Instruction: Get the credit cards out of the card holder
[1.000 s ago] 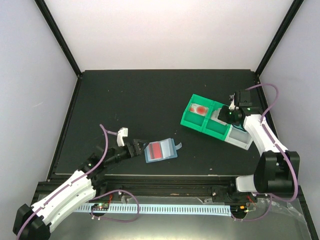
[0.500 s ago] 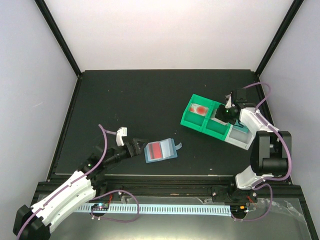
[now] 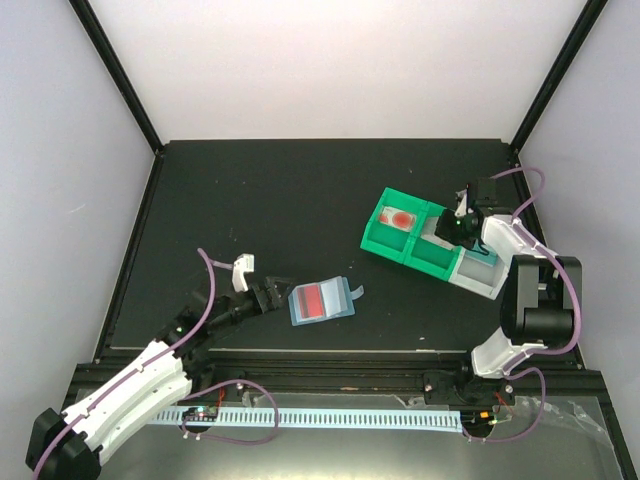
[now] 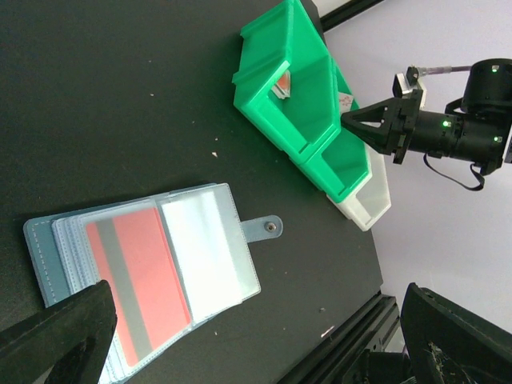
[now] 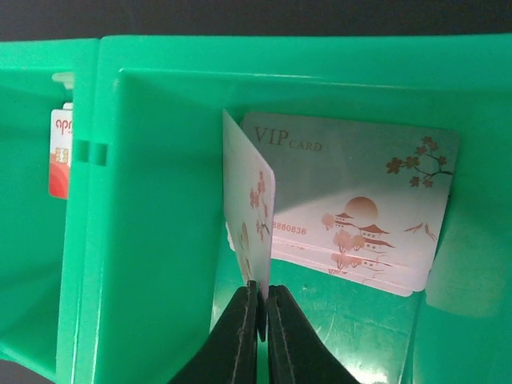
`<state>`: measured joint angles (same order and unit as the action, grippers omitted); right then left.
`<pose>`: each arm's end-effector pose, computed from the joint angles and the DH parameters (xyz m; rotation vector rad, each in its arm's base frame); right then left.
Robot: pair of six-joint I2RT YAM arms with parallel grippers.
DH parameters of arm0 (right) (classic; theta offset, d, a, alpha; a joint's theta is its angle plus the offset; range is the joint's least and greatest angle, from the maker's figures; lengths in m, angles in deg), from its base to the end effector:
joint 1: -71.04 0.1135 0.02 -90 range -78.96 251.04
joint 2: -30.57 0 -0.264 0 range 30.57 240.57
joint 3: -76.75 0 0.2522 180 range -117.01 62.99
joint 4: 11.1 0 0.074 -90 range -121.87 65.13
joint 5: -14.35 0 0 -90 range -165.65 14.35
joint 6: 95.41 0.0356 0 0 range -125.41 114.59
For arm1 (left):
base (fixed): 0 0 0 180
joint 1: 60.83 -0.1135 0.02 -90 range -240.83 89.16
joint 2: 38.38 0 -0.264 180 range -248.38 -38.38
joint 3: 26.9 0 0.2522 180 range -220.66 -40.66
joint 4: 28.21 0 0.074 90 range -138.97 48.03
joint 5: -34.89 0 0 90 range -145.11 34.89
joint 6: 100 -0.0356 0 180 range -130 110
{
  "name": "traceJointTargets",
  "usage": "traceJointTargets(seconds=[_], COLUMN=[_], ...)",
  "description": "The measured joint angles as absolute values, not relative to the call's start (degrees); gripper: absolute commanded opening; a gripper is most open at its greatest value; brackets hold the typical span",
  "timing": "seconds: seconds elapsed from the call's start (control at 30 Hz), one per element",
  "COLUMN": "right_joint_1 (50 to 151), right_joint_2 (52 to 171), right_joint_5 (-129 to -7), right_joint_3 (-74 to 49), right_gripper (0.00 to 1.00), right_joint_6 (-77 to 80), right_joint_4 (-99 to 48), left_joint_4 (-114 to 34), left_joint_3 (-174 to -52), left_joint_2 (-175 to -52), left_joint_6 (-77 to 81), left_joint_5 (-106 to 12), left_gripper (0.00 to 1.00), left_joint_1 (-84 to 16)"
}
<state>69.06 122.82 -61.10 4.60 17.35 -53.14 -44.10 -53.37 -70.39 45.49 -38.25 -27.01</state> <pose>0.3180 -0.0020 0.1947 0.4900 2.6292 0.4552 0.1170 -0.0908 0.1896 -0.1915 2.1600 -1.2613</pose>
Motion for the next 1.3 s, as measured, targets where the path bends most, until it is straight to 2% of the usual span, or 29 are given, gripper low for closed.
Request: traceJointTargets(seconds=[0.83, 1.3], right_joint_1=[69.0, 69.4], right_joint_2=[123.2, 114.5], right_joint_5=[-68.1, -66.4], right_joint_3=[4.6, 5.8], right_gripper=[0.25, 0.31], right_joint_6=[20.8, 20.8], right_joint_4=[-53.6, -55.4], left_joint_4=[-45.2, -47.6], left_joint_3=[-53.4, -53.4], left_joint_2=[-69.9, -73.0], left_joint_6=[45.0, 44.1], left_joint_5=[-39.0, -39.7], left_gripper=[0.99, 0.99], left_joint_1=[-27.0, -27.0])
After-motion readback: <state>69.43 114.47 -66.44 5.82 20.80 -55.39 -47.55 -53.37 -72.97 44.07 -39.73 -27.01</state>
